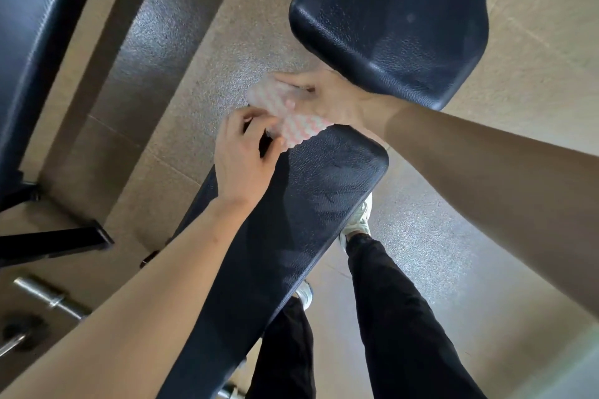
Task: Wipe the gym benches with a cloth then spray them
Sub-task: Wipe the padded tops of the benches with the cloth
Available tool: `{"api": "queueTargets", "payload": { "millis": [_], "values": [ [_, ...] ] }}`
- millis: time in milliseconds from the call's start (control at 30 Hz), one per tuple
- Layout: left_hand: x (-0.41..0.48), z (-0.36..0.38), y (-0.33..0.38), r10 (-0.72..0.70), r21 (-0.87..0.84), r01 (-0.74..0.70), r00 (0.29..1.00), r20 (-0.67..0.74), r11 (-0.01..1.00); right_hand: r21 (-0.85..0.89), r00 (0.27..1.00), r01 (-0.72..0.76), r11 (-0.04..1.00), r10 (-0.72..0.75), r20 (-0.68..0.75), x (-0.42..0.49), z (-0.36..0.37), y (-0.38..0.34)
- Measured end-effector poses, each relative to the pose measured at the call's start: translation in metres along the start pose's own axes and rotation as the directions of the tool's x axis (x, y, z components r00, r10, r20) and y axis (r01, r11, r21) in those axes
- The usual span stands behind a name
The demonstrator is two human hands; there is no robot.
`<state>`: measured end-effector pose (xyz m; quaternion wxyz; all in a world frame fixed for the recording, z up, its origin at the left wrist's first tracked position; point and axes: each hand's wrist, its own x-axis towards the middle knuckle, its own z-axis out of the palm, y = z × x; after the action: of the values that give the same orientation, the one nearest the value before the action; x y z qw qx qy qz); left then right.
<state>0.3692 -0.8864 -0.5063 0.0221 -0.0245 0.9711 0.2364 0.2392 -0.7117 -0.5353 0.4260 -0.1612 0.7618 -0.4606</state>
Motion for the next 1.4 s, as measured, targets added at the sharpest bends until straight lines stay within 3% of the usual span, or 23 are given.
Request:
{"api": "queueTargets", "payload": {
  "millis": [167, 300, 400, 633, 867, 1067, 1400],
  "values": [
    [-0.041, 0.0, 0.008, -0.074, 0.089, 0.066, 0.992, 0.098, 0.994, -0.021, 0.989, -0.148, 0.989, 0.147, -0.03, -0.074, -0.011, 0.027],
    [-0.062, 0.005, 0.016, -0.058, 0.125, 0.028, 0.967, 0.246, 0.992, 0.063, 0.957, -0.24, 0.969, 0.247, -0.151, -0.135, -0.002, 0.05],
    [-0.064, 0.007, 0.022, -0.098, 0.118, 0.068, 0.958, 0.27, 0.991, 0.06, 0.926, -0.257, 0.964, 0.264, -0.268, -0.16, 0.015, 0.055],
    [-0.066, 0.008, 0.022, -0.076, 0.151, 0.038, 0.964, 0.255, 0.988, 0.1, 0.791, -0.291, 0.951, 0.298, -0.534, -0.178, 0.067, 0.051],
    [-0.077, 0.002, 0.005, 0.036, 0.126, -0.071, 0.963, 0.266, 0.989, 0.119, 0.68, -0.334, 0.935, 0.327, -0.656, -0.183, 0.129, 0.059],
    [-0.17, -0.019, -0.01, 0.09, 0.087, -0.115, 0.962, 0.256, 0.989, 0.332, 0.489, -0.405, 0.852, 0.509, -0.708, -0.168, 0.188, 0.046],
    [-0.336, -0.027, -0.051, -0.145, 0.219, 0.072, 0.928, 0.343, 0.973, 0.287, 0.477, -0.44, 0.851, 0.492, -0.729, -0.186, 0.247, 0.022]
  ]
}}
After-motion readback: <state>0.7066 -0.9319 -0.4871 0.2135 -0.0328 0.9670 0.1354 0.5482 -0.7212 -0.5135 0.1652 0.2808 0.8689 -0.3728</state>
